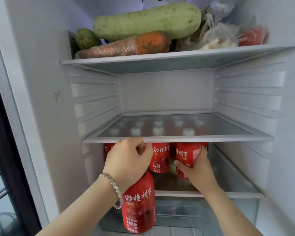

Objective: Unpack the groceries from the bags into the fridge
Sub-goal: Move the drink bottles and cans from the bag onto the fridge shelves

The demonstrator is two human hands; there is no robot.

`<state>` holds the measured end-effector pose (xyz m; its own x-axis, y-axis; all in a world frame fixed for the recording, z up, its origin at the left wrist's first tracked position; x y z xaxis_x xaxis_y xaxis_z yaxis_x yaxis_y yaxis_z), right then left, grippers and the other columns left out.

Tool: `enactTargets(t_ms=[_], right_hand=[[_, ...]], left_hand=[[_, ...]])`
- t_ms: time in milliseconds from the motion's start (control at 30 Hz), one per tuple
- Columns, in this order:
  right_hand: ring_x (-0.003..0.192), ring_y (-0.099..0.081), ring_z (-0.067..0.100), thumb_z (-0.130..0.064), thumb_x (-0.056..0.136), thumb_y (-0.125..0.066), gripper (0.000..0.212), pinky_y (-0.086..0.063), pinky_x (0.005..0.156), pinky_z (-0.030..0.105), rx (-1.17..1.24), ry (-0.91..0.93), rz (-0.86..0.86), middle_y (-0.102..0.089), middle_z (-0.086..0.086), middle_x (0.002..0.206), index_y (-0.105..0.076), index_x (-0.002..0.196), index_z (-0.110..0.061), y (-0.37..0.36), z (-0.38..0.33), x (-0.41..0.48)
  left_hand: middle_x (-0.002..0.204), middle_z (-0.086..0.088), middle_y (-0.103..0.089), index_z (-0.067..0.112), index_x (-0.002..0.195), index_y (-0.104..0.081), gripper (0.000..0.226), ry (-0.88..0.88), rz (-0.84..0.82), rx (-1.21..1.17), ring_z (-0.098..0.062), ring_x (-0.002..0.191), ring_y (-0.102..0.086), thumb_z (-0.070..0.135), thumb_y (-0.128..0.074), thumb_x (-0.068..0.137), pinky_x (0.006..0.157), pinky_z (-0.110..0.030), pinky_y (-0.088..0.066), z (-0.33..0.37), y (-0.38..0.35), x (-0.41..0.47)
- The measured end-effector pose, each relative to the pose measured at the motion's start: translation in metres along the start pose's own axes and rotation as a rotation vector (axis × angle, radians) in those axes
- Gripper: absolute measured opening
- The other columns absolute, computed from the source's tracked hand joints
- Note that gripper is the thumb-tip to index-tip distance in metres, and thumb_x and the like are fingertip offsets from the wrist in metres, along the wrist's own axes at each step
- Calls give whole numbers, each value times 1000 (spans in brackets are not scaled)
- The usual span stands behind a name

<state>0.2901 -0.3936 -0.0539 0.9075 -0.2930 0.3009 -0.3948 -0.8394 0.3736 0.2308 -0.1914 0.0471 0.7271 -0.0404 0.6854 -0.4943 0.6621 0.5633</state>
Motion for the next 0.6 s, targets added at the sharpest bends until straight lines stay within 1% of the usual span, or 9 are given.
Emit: enactTargets(t_ms=[100,167,233,300,333,367,433,500,600], right_hand=[[141,-14,36,-44,82,-64,102,-19,113,46,-397,-91,-178,-8,12,155,6,149,-14,-10,-3,3],[144,-2,29,-34,81,-64,98,-12,116,43,-414,-42,-211,1,5,156,5,149,-20,-5,-15,-14],[141,-9,10,-19,76,-67,97,-15,114,29,-257,111,-355,-6,-11,152,-2,147,-31,-7,-31,-41],[130,-33,-6,-9,74,-71,100,-30,105,15,25,174,-672,-26,-20,145,-5,141,-45,-22,-49,-71],[121,-45,-9,-7,72,-74,100,-40,98,13,137,210,-751,-37,-20,139,-10,135,-52,-27,-55,-79],[114,-53,-7,-6,69,-78,100,-46,91,14,206,247,-740,-46,-20,131,-17,128,-58,-28,-58,-79],[105,-61,-1,-8,59,-86,93,-52,84,18,271,266,-573,-57,-20,117,-34,116,-60,-21,-56,-70],[97,-64,0,-7,52,-90,90,-53,75,16,293,297,-407,-62,-24,109,-44,109,-61,-8,-53,-64],[92,-63,-4,-1,50,-88,90,-51,69,11,292,298,-166,-62,-27,103,-46,103,-60,13,-39,-60]], left_hand=[[40,2,-32,16,47,-28,48,-6,16,-37,-16,44,-31,25,-54,86,48,-28,-34,4,-5,-2],[40,1,-32,16,47,-29,47,-14,47,-65,-18,44,-32,24,-54,86,49,-31,-37,7,-5,-2],[39,1,-32,16,47,-30,47,-24,92,-114,-20,45,-33,26,-52,86,49,-33,-38,11,-6,0],[39,0,-34,15,47,-31,45,-49,123,-149,-21,44,-36,33,-47,85,48,-34,-38,20,-8,2],[39,0,-34,15,46,-31,42,-68,136,-157,-21,43,-37,34,-45,82,48,-34,-38,25,-10,4],[39,0,-33,15,46,-30,41,-88,153,-166,-23,46,-38,34,-45,80,48,-33,-36,31,-12,6],[39,1,-32,18,47,-29,42,-118,169,-218,-20,46,-37,36,-45,81,46,-27,-32,40,-17,9],[42,5,-38,23,52,-34,39,-182,142,-247,-14,43,-39,48,-40,82,45,-23,-32,51,-22,10],[61,13,-48,27,81,-46,31,-330,122,-80,-4,47,-44,55,-33,84,44,-19,-35,60,-26,0]])
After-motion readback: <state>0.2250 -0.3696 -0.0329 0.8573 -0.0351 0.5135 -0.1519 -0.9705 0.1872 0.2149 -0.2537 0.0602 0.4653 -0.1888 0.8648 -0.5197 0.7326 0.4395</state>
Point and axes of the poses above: each hand's wrist, its own x-axis towards the middle knuckle, its own y-axis out of the back of the hand, z = x × y, the point moved 6 cm from there along x, towards the middle knuckle
